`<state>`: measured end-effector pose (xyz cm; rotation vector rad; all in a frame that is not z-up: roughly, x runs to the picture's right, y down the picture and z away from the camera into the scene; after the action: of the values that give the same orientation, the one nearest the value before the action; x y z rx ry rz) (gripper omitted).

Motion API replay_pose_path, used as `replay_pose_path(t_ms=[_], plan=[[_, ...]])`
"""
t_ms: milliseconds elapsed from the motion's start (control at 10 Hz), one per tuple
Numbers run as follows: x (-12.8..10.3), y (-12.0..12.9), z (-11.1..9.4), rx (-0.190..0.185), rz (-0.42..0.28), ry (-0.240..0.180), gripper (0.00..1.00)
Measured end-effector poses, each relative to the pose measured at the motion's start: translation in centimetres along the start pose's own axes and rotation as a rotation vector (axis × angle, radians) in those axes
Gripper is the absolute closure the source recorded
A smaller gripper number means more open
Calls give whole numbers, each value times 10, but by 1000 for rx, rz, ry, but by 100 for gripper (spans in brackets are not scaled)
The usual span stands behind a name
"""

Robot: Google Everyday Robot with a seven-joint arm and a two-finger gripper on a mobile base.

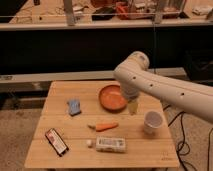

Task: Wipe the white sponge on the table

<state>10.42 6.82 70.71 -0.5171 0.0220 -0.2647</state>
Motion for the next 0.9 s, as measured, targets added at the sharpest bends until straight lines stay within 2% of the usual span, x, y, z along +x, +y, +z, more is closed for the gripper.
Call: replay_pose_path(t_ms=[500,700,900], plan=[[-11,-9,5,32,-89,-12,20],[-24,-22,6,52,-129,-28,20],[-27,-25,8,62,-158,-41,20]])
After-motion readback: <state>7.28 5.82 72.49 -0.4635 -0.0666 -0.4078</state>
